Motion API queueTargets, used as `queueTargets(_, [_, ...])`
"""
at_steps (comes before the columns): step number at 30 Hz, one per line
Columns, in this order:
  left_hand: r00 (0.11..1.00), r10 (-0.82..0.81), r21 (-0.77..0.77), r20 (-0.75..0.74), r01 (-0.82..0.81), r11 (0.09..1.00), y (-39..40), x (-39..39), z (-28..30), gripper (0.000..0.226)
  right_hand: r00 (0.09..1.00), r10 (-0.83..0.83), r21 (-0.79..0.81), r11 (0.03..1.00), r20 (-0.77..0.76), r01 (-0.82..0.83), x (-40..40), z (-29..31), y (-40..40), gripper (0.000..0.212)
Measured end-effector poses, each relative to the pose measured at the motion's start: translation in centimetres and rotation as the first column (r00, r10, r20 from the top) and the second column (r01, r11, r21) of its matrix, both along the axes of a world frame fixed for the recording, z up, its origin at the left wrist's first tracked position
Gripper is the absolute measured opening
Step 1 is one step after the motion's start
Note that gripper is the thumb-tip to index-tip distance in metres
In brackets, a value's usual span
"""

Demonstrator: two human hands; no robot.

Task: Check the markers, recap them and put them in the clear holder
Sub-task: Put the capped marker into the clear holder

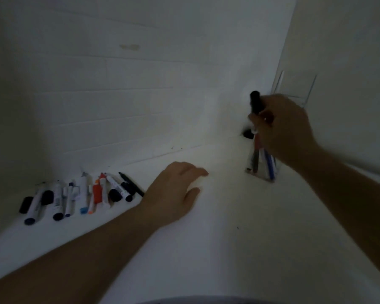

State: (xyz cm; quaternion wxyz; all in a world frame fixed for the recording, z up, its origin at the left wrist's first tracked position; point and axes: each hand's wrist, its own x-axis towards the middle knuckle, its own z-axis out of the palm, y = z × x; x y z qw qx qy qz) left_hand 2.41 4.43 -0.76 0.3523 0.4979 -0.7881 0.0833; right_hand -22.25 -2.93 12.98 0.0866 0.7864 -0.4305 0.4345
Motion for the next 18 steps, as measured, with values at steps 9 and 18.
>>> queueTargets(9, [0.977, -0.116, -0.159, 0.179, 0.145, 0.976, -0.3, -0.6, -0.6, 0.024, 0.945, -0.271, 0.04, 0.959, -0.183, 0.282, -6.2, -0.7, -3.7, 0.059])
queueTargets(18, [0.97, -0.146, -0.127, 0.195, 0.173, 0.977, -0.1, -0.2, -0.5, 0.025, 0.95, -0.206, 0.278, 0.922, -0.236, 0.27, -6.1, -3.8, -4.6, 0.048])
